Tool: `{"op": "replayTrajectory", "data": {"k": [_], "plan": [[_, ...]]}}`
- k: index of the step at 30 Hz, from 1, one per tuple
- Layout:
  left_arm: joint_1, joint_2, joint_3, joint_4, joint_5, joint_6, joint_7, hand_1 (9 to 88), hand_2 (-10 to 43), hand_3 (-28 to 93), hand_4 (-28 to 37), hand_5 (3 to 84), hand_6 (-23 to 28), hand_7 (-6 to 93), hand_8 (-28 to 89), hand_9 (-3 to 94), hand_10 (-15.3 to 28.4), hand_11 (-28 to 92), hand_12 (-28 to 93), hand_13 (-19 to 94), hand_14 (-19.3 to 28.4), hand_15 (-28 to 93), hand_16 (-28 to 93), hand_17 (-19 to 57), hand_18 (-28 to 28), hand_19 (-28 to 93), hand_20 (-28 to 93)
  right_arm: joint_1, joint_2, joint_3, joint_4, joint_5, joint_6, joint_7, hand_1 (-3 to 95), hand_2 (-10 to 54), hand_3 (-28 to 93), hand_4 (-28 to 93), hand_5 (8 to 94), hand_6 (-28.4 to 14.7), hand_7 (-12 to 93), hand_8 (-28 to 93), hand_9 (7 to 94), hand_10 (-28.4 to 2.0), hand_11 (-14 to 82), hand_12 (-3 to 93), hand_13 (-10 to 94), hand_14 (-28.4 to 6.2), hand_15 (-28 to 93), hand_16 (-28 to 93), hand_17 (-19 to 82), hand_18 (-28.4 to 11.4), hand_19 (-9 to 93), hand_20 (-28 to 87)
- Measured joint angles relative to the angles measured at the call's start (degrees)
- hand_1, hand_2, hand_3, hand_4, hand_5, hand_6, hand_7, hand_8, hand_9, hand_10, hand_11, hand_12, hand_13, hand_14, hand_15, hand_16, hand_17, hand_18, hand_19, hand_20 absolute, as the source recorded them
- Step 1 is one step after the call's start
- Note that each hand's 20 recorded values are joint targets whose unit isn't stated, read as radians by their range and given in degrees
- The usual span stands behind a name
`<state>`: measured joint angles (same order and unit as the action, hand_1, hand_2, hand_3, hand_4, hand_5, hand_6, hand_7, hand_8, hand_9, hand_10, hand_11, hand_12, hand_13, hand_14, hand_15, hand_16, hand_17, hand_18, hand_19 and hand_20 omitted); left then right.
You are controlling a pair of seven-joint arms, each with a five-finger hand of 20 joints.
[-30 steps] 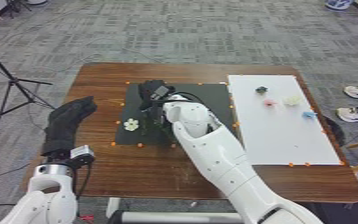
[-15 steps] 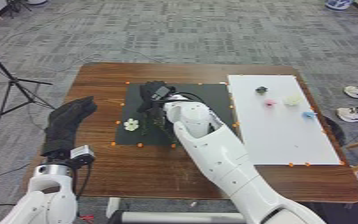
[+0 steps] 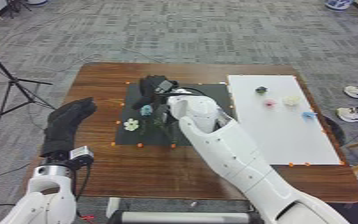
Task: Arrange flowers
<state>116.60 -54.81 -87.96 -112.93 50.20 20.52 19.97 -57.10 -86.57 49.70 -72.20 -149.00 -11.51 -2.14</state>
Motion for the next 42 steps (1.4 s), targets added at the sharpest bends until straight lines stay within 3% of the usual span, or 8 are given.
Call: {"op": "replayTrajectory", "data": {"k": [7,12,17,22,27,32,42], "plan": [[0.29,-0.16,-0.01,-0.32,0.02,-0.04,-0.24,27.2,-2.6,72,-18.1,51.6,2.1,21.0,-8,51.4,12.9,22,14,41,16.1,20,0,6.8,11.5,9,18,2.65,5.19,-2.94,-7.56,6.92,0.85,2.15,22.0,-9.5,65,-13,63.7,-3.1,18,-10,73.2,-14.5,11.1,12.4,82,-6.6,64,36,43,-25.3,93,57],[1.52,-0.51,-0.75,-1.09,0.03,0.07,-0.3,27.2,-2.6,72,-18.2,51.7,2.1,21.1,-8,51.4,12.9,22,14,41,16.1,20,0,6.8,11.5,9,18,2.57,12.26,-2.27,-19.32,14.23,2.02,3.39,27.5,-9.5,69,-16,61.6,-1.2,21,-11,71.4,-12.6,12.9,14.5,71,-11.1,56,32,32,-24.7,80,55],[3.07,-0.69,-2.17,-1.91,0.04,0.35,-0.28,27.3,-2.6,72,-18.0,51.8,2.1,21.2,-8,51.5,12.9,22,14,41,16.1,20,0,6.7,11.5,9,18,-1.84,21.68,4.4,-31.45,15.8,12.09,3.35,26.2,-9.5,68,-21,61.1,-0.1,24,-12,71.1,-11.9,13.9,15.4,67,-11.9,50,31,29,-23.9,73,53],[4.45,-0.8,-3.27,-2.55,0.05,0.84,-0.1,27.4,-2.6,72,-18.0,51.8,2.0,21.3,-8,51.5,12.9,22,14,42,16.1,20,0,6.8,11.5,9,18,-9.78,32.61,14.32,-37.22,16.35,21.49,2.59,24.9,-9.5,68,-24,62.6,0.4,24,-12,74.1,-11.5,16.5,16.5,70,-12.1,53,31,30,-24.2,75,55],[4.97,-0.97,-3.29,-2.8,0.14,0.98,-0.07,27.4,-2.6,72,-18.0,51.7,2.1,21.2,-8,51.5,12.9,22,14,41,16.1,20,0,6.8,11.5,9,18,-20.95,40.59,26.96,-38.65,16.84,22.12,2.52,27.7,-9.5,69,-22,63.3,0.6,25,-12,75.7,-11.4,17.5,17.1,72,-11.3,55,32,32,-24.1,78,56],[5.4,-1.11,-3.3,-2.92,0.17,0.98,-0.02,27.3,-2.7,72,-18.0,51.8,2.2,21.2,-8,51.5,12.9,22,14,41,16.1,20,0,6.8,11.5,9,18,-30.18,42.45,36.02,-36.89,16.69,23.76,2.53,28.8,-9.5,69,-22,62.8,0.6,25,-12,76.0,-11.2,18.1,17.4,72,-11.3,56,32,33,-23.9,79,56],[5.52,-1.22,-3.26,-2.95,0.25,0.99,0.09,27.5,-2.6,72,-18.1,51.8,2.0,21.3,-8,51.5,12.9,22,14,41,16.1,20,0,6.8,11.6,9,18,-34.26,42.34,37.04,-27.14,8.13,23.98,0.1,29.2,-9.5,71,-22,61.3,1.4,27,-13,75.8,-10.9,19.0,17.6,72,-11.2,57,33,33,-23.7,79,57]]}}
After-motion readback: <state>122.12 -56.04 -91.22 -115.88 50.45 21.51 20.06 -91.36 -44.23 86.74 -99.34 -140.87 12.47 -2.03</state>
